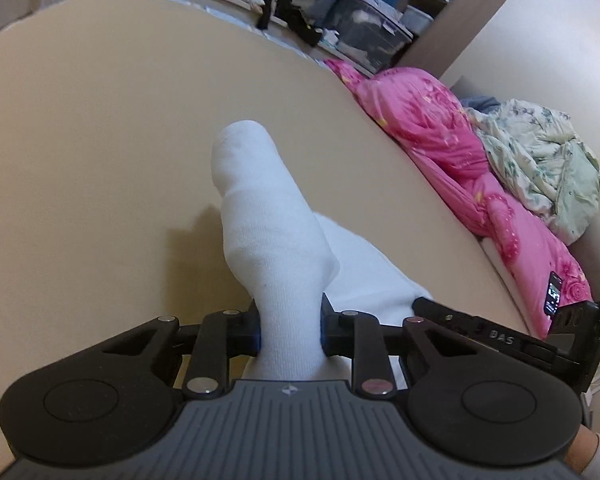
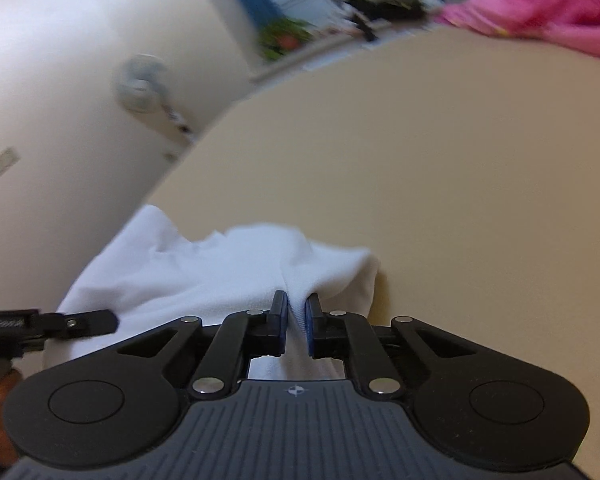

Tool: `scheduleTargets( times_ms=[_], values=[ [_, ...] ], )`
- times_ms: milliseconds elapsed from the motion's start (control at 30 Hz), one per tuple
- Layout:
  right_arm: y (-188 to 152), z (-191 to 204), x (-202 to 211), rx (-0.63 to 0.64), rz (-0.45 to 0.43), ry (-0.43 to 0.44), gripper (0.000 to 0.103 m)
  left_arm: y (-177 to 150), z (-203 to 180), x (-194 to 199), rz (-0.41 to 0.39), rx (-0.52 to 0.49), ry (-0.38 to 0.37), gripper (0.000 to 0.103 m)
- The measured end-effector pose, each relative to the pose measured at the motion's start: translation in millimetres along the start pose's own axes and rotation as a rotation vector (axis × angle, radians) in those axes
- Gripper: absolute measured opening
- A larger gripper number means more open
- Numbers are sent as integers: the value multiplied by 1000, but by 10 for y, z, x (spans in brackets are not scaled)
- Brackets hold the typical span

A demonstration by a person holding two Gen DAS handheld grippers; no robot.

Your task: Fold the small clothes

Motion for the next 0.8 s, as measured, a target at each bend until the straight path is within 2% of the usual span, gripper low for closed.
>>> scheduleTargets(
  times_ms=[100, 133, 167, 200, 233, 267, 367, 433, 500, 567, 600, 633, 733, 800],
  values=[
    [17, 160, -170, 44, 25, 28, 11, 100, 221, 129, 1, 29, 18, 37],
    [5, 189, -264, 52, 62, 21, 13, 134, 316, 153, -4, 42, 52, 44],
    [-7, 193, -353, 58, 102, 2, 15, 151, 409, 177, -11, 54, 101, 45],
    [-28, 184, -432, 66, 139, -27, 23, 163, 482, 228, -34, 50, 166, 45],
    [-36, 167, -457, 74, 155, -54, 37, 166, 499, 286, -57, 29, 215, 45],
    [-29, 162, -457, 82, 155, -70, 42, 155, 478, 348, -71, -1, 233, 45],
    [47, 240, -326, 146, 95, -98, 42, 47, 297, 464, -56, -105, 169, 45],
    [65, 301, -246, 156, 73, -50, 42, -111, 216, 429, -11, -194, 158, 45],
    [6, 344, -278, 159, 114, 7, 42, -290, 170, 211, 66, -282, 224, 45],
    [-128, 376, -388, 202, 219, -16, 42, -428, 193, 38, 105, -343, 319, 45],
    [-194, 355, -438, 223, 264, -56, 42, -447, 160, 42, 94, -354, 330, 45],
    [-174, 319, -439, 220, 272, -85, 42, -440, 122, 92, 80, -349, 324, 45],
    [-91, 329, -283, 206, 204, -65, 42, -454, 48, 325, 31, -325, 266, 45],
    [-115, 361, -243, 277, 202, -85, 43, -531, 55, 282, 56, -323, 268, 45]
  ],
)
Point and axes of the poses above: each gripper's, at about its wrist camera, not at the fingertips, and x roughly against the way its jaws point, z to its left, y to its top, the point moved 3 cm from there along -x, roughly the way its jaws point, and after that the axes turned 9 degrees about x, right-handed, at the moved point
